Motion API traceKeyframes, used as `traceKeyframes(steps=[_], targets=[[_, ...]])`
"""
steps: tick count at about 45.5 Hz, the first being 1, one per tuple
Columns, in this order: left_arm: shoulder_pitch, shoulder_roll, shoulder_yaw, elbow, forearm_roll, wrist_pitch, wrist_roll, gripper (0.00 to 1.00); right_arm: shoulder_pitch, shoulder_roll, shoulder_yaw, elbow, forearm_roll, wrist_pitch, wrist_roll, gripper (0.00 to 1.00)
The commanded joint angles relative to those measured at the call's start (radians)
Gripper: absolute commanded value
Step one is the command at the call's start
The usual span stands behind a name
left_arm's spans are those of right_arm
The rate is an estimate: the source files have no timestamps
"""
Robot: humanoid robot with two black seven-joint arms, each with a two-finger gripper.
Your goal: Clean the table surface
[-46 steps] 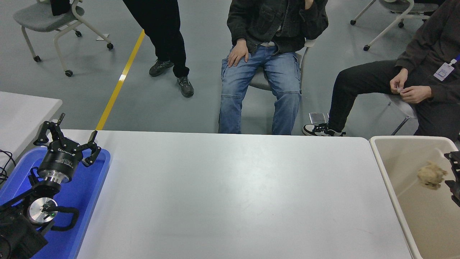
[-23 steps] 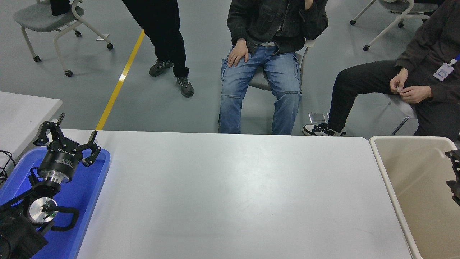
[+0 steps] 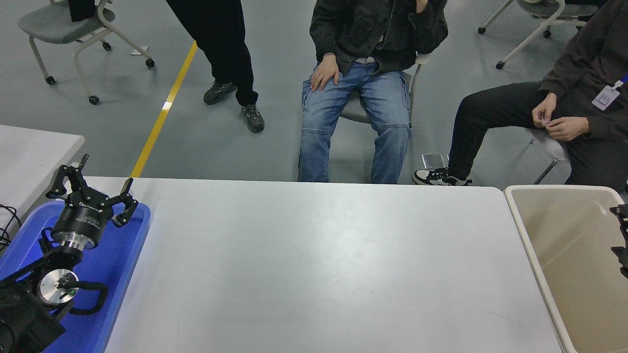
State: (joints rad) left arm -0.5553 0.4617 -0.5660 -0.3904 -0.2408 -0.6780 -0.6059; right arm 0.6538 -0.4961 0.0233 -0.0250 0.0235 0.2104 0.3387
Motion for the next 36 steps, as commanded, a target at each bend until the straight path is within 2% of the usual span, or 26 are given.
traceKeyframes(steps=[1, 9, 25, 36], targets=[[0.0, 0.0, 0.0, -0.001, 0.0, 0.0, 0.0, 1.0, 0.055, -0.01, 0.15, -0.018, 0.047, 0.132, 0.011, 0.98], [0.0, 0.0, 0.0, 0.001, 0.0, 0.0, 0.0, 1.0, 0.095, 0.014, 0.263, -0.016, 0.062, 0.155, 0.013, 0.98], [0.0, 0.0, 0.0, 0.001, 0.0, 0.0, 0.0, 1.0, 0.118, 0.159, 0.415, -0.015, 0.064, 0.169, 0.017, 0.98], [0.0, 0.0, 0.0, 0.001, 0.0, 0.0, 0.0, 1.0, 0.141, 0.226, 0.469, 0.007, 0.066, 0.225, 0.092, 0.98]])
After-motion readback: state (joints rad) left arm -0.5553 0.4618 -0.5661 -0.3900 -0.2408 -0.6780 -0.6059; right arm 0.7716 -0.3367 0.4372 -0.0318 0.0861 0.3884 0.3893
